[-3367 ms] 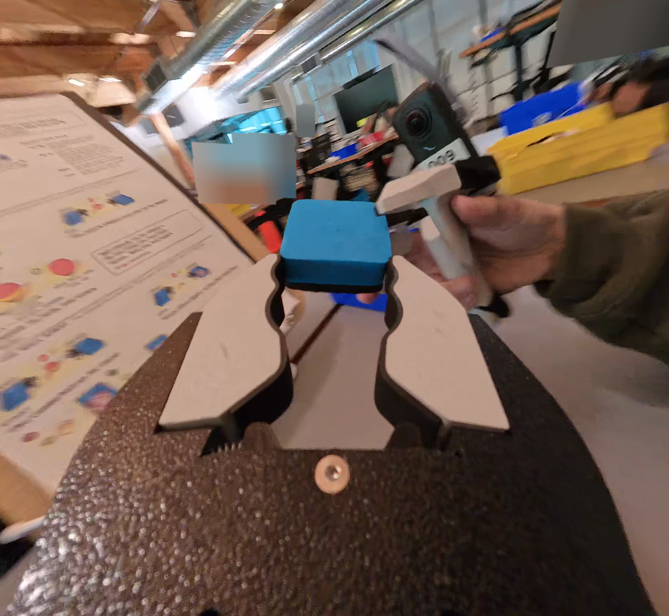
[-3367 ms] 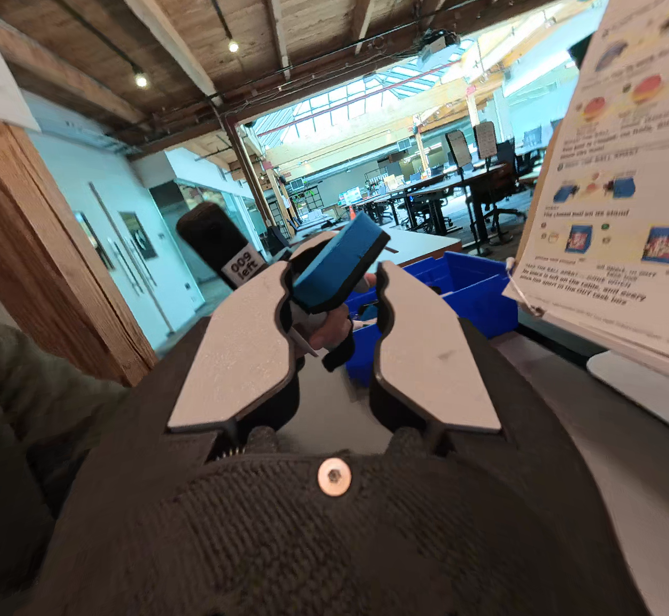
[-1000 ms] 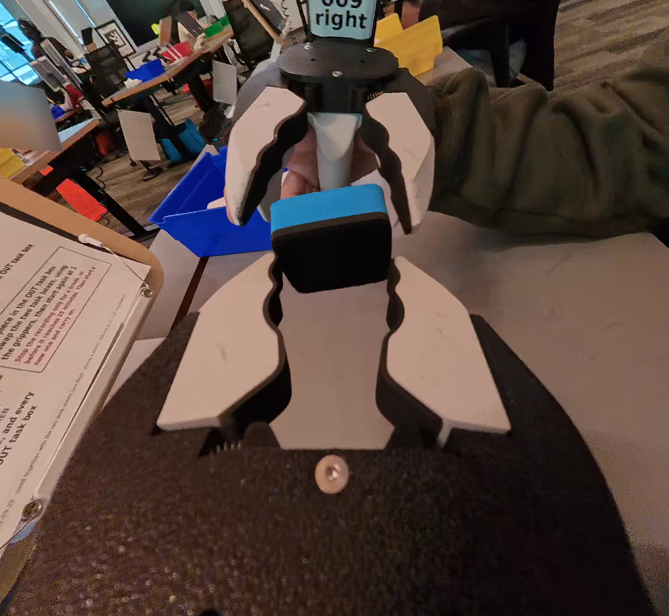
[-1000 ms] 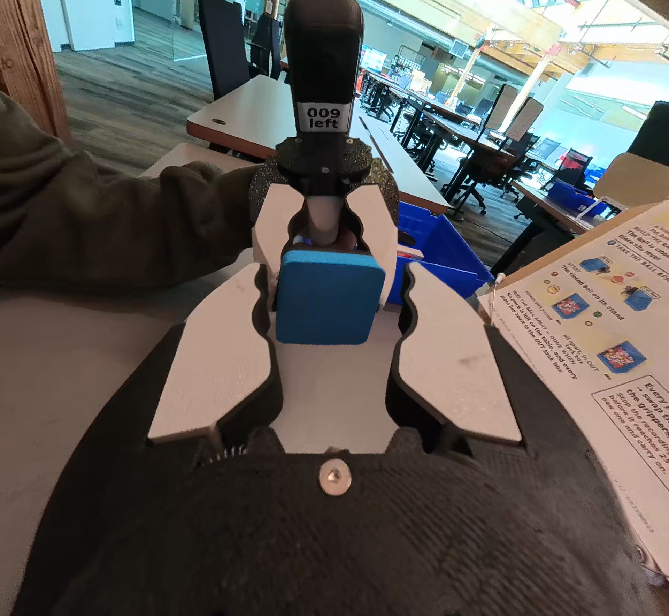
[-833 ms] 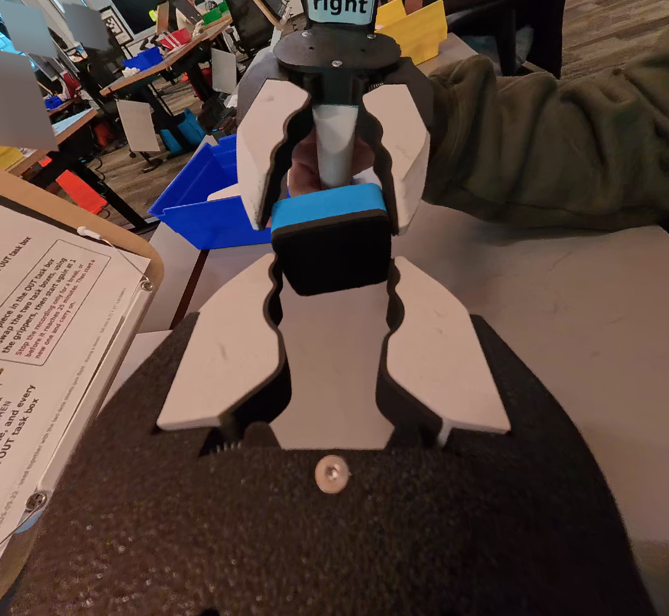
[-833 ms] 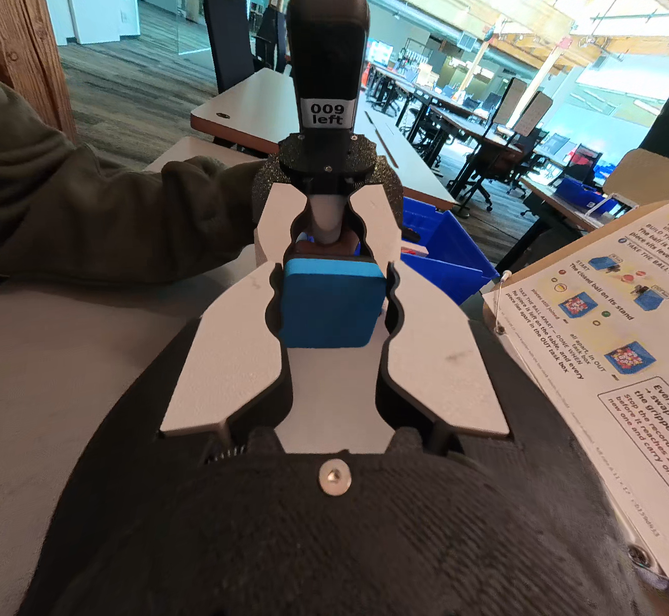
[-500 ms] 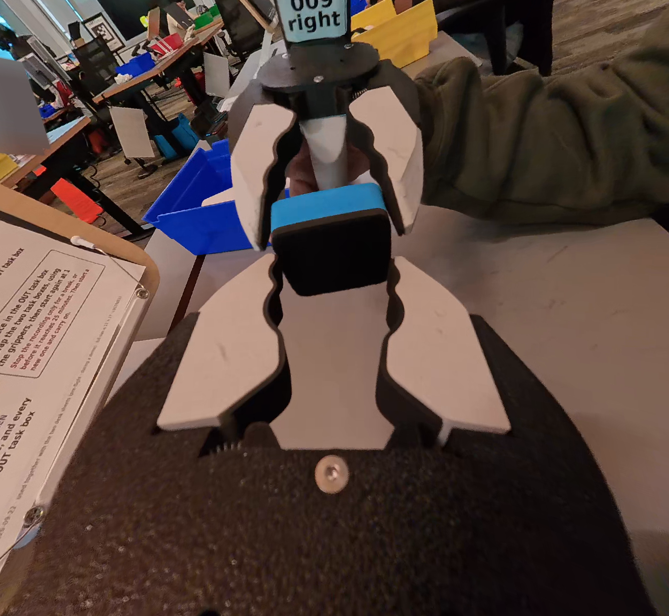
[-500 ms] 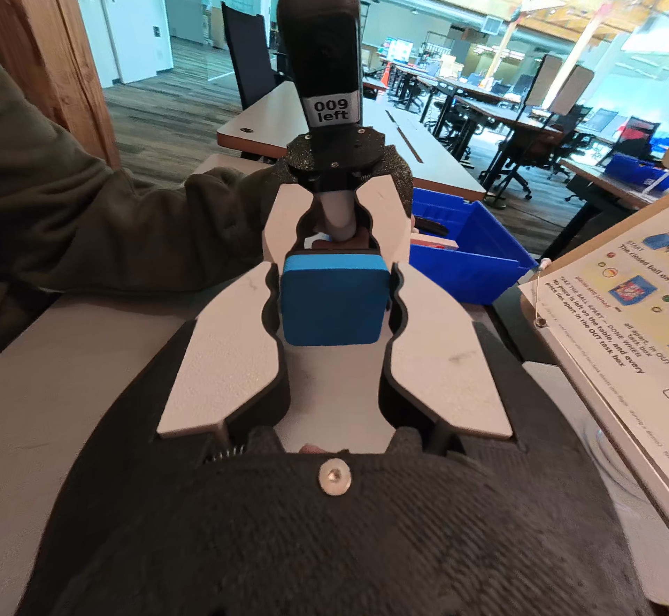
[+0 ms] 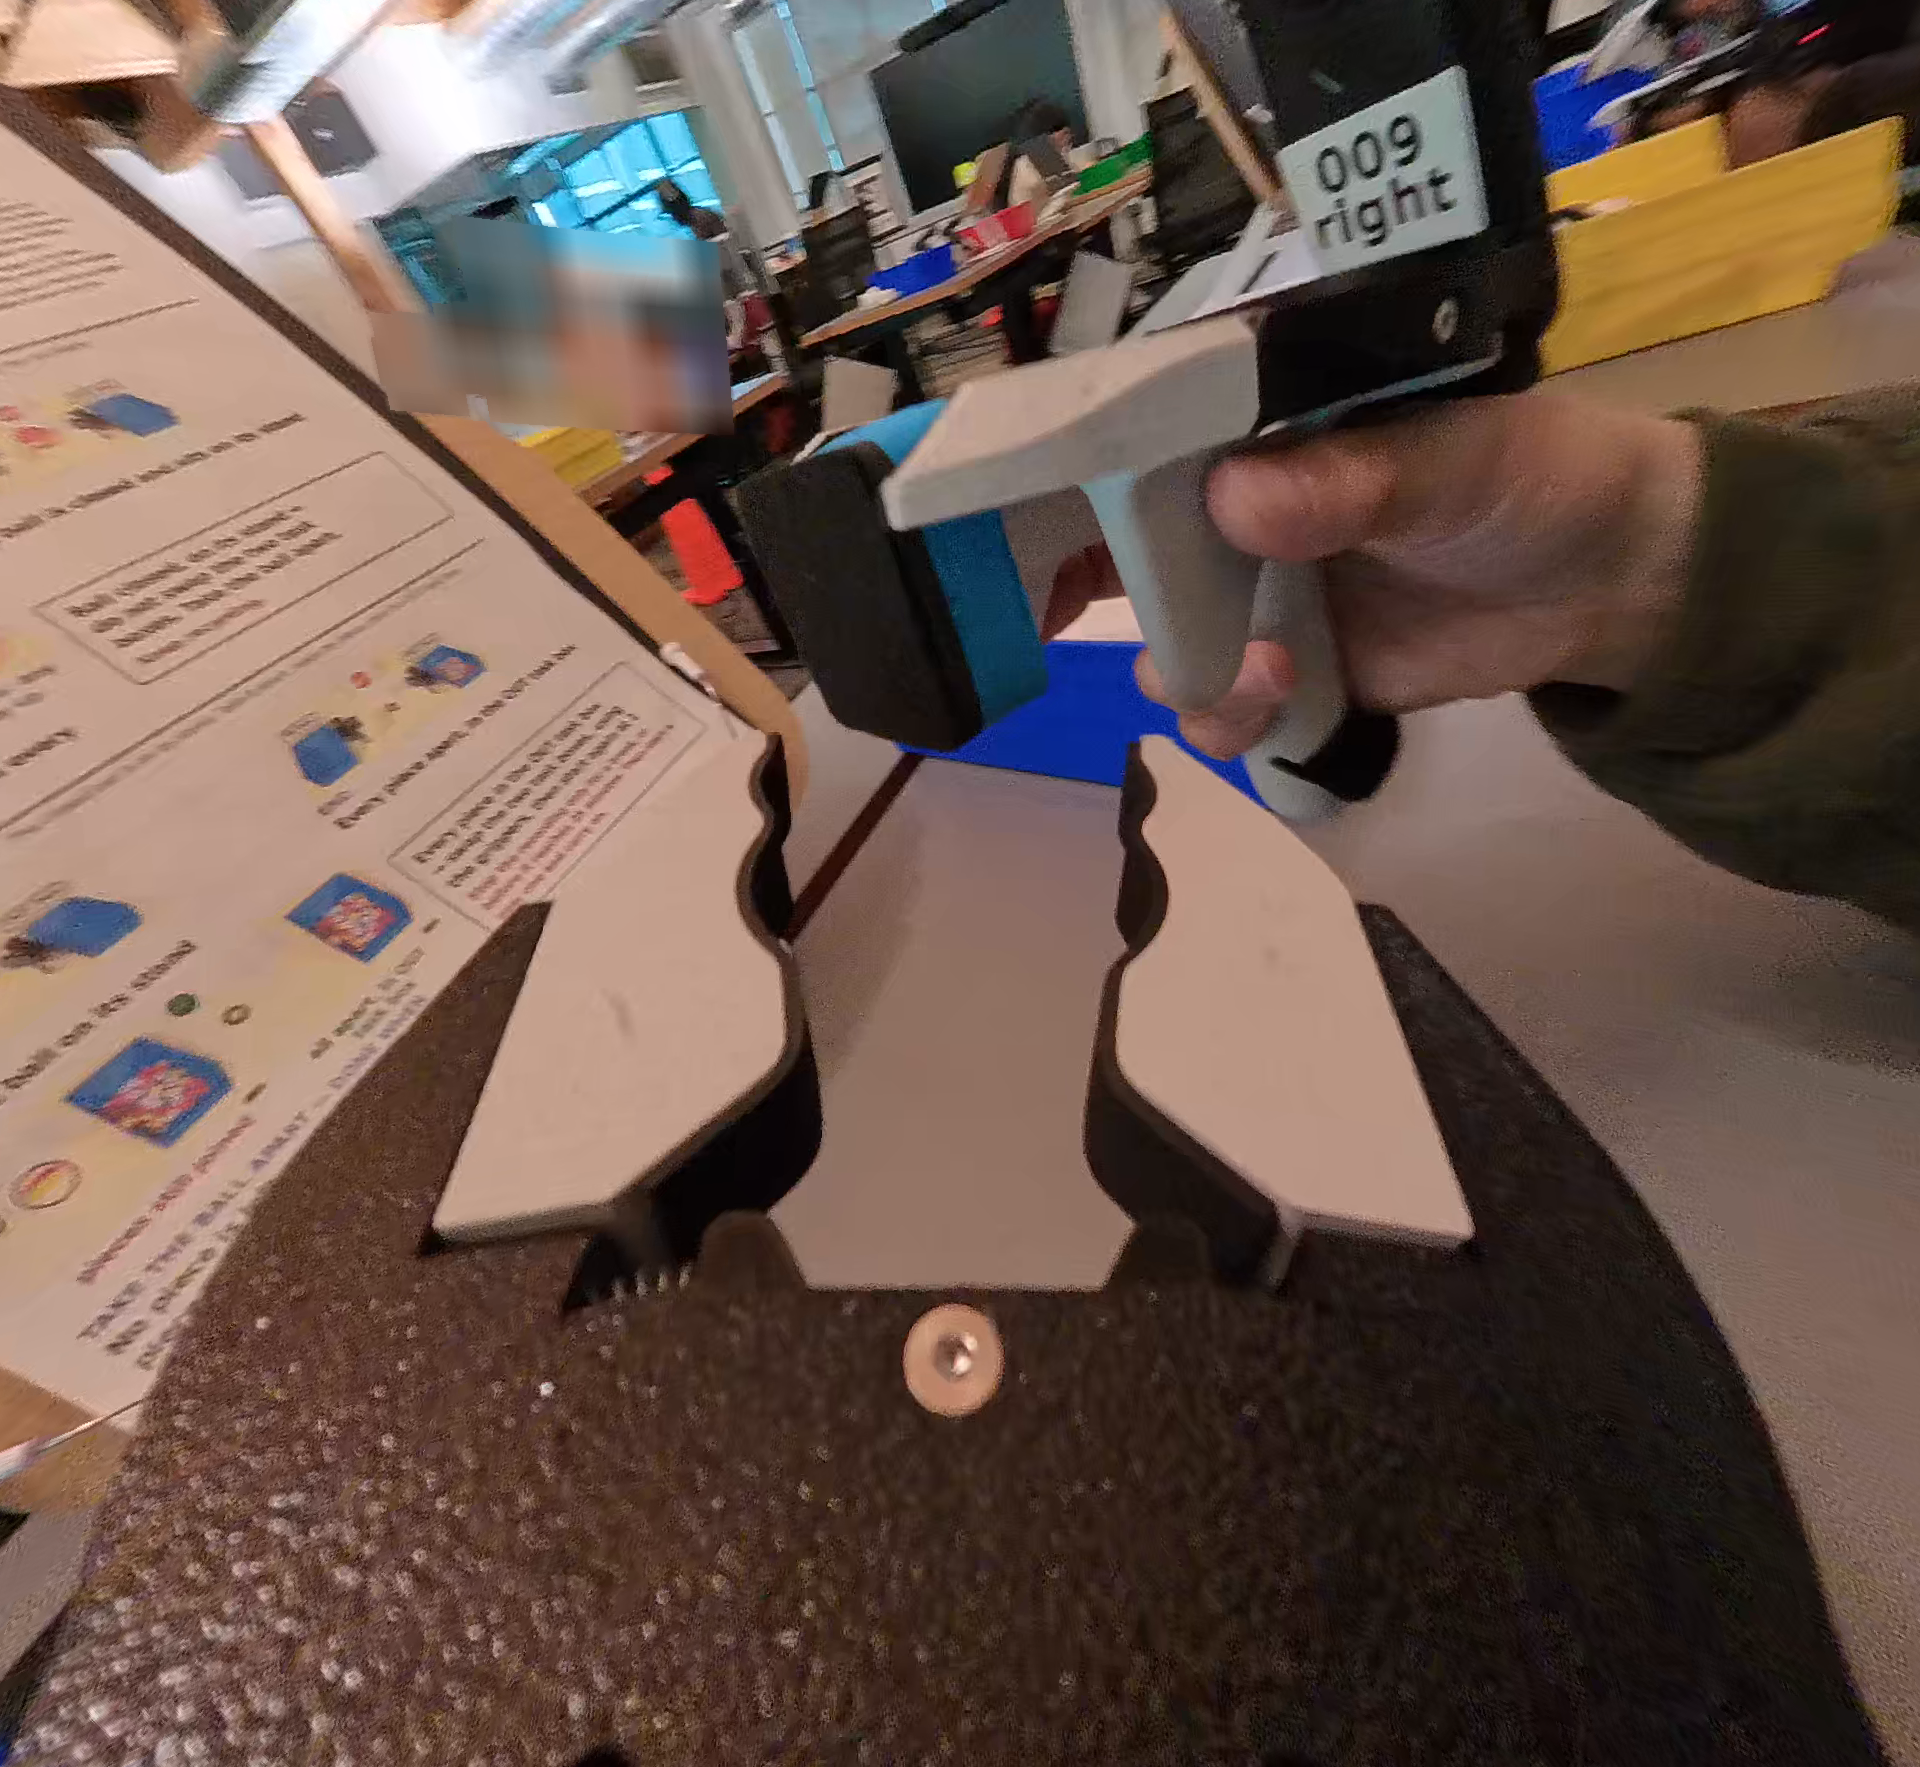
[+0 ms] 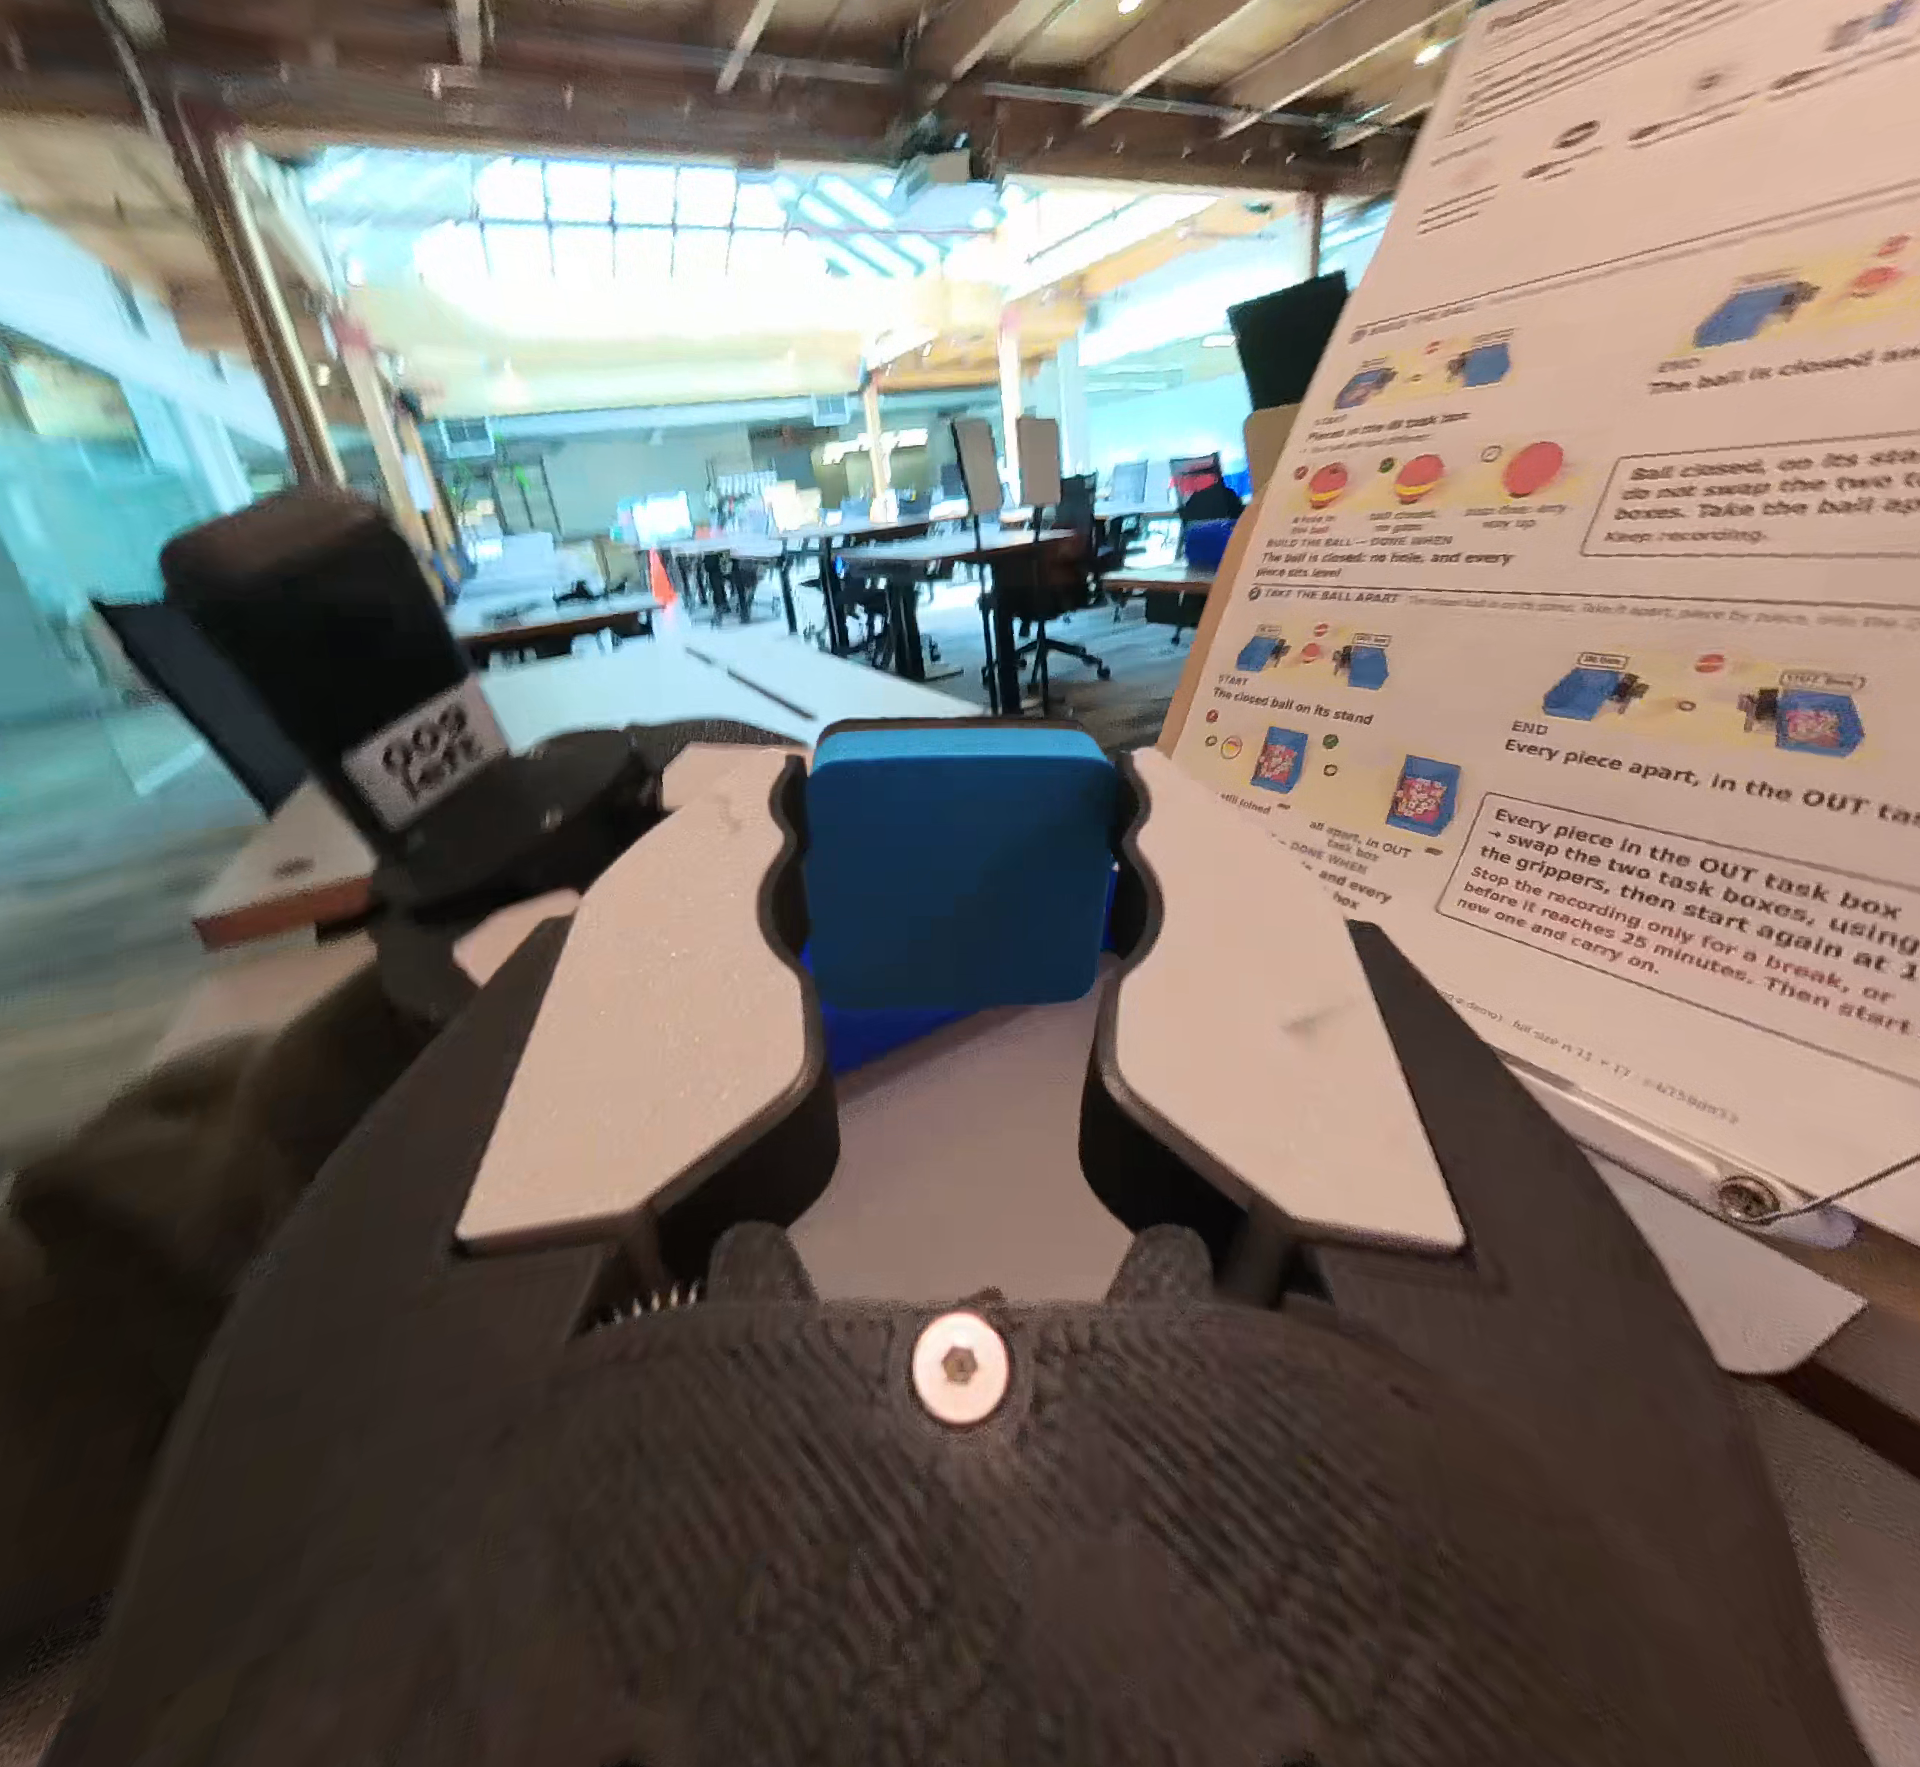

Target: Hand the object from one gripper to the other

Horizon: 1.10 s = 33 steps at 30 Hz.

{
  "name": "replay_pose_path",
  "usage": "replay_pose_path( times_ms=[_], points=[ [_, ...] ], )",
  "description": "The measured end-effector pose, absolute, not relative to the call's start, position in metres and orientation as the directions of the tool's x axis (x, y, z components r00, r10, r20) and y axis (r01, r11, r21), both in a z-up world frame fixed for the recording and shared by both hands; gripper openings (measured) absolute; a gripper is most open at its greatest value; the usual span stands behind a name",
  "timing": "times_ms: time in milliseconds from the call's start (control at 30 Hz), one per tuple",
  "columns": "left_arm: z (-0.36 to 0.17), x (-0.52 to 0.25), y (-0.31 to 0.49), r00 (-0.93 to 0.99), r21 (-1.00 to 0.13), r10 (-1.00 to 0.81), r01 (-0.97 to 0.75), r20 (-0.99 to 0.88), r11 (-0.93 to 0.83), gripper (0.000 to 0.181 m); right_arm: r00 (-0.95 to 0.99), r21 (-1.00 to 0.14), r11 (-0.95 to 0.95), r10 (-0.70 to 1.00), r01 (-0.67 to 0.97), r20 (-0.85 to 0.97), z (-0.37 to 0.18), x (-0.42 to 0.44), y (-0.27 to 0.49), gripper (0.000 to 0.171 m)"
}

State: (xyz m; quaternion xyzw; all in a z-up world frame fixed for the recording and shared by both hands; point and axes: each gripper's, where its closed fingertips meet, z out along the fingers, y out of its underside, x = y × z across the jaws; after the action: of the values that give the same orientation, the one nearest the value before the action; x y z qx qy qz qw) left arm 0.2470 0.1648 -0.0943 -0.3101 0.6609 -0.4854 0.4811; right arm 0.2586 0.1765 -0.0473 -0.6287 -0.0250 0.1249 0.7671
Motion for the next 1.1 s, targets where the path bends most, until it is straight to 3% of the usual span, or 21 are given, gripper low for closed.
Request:
replay_pose_path(
  times_ms=[33,200,367,467,600,700,767,867,1000,1100],
  points=[
    [-0.094,0.251,0.165,-0.311,-0.934,-0.883,0.065,-0.353,0.35,0.059,0.967,-0.962,0.191,0.204,-0.194,-0.155,-0.046,0.262,0.178,0.056],
    [-0.076,0.262,0.172,-0.1,-0.925,-0.927,0.159,-0.363,0.345,0.041,0.969,-0.942,0.243,0.137,-0.232,-0.204,-0.041,0.269,0.181,0.056],
    [-0.07,0.262,0.17,-0.037,-0.91,-0.928,0.213,-0.371,0.355,0.022,0.978,-0.943,0.262,0.089,-0.203,-0.186,-0.038,0.273,0.178,0.057],
    [-0.071,0.262,0.17,-0.042,-0.901,-0.918,0.211,-0.395,0.378,0.022,0.983,-0.954,0.244,0.096,-0.173,-0.153,-0.04,0.273,0.176,0.057],
    [-0.071,0.255,0.167,-0.22,-0.949,-0.937,0.222,-0.272,0.224,0.021,0.98,-0.975,0.207,0.191,-0.086,-0.046,-0.041,0.264,0.167,0.065],
    [-0.073,0.236,0.152,-0.539,-0.985,-0.838,0.174,-0.085,-0.012,0.021,0.959,-0.98,0.173,0.28,-0.103,-0.051,-0.043,0.263,0.154,0.073],
    [-0.072,0.221,0.146,-0.691,-0.982,-0.722,0.116,0.025,-0.146,0.022,0.918,-0.967,0.173,0.381,-0.188,-0.111,-0.039,0.256,0.146,0.067],
    [-0.067,0.21,0.151,-0.762,-0.96,-0.64,0.095,0.101,-0.265,0.021,0.832,-0.961,0.122,0.535,-0.25,-0.149,-0.04,0.236,0.138,0.055],
    [-0.07,0.205,0.15,-0.799,-0.952,-0.589,0.075,0.12,-0.296,0.021,0.84,-0.969,0.141,0.533,-0.205,-0.1,-0.04,0.228,0.143,0.026],
    [-0.073,0.206,0.151,-0.798,-0.955,-0.589,0.064,0.125,-0.29,0.021,0.832,-0.97,0.13,0.546,-0.204,-0.101,-0.041,0.224,0.145,0.023]
  ],
)
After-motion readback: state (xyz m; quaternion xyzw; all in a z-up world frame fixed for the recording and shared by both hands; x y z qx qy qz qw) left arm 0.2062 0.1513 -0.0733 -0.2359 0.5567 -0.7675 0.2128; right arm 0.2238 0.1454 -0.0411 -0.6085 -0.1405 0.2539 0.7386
